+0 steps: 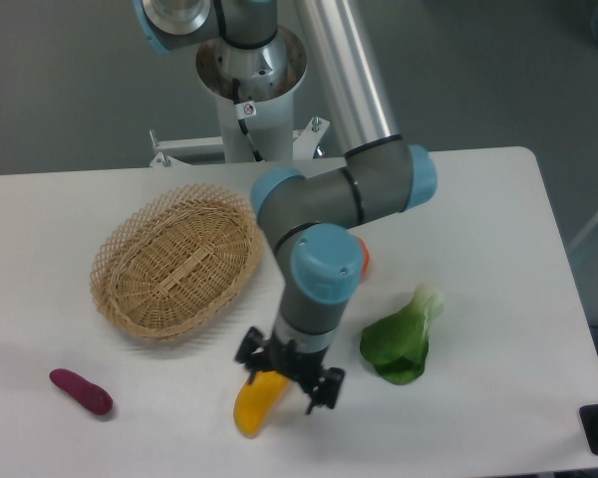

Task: Pick up the sweet potato from the table

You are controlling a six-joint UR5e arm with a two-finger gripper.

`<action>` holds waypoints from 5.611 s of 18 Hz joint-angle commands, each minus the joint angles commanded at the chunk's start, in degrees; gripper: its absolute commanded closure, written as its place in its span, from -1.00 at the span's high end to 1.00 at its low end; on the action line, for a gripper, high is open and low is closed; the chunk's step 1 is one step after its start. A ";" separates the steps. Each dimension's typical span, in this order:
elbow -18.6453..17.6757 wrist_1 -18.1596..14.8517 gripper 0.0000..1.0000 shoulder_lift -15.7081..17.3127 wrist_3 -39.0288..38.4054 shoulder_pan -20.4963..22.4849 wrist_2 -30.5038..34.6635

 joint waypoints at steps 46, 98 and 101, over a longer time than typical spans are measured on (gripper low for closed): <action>2.02 1.85 -0.35 -6.77 -44.40 -19.52 7.47; -0.62 -3.60 -0.38 4.57 30.72 13.79 17.40; 0.26 -3.78 -0.38 4.13 32.77 13.79 17.58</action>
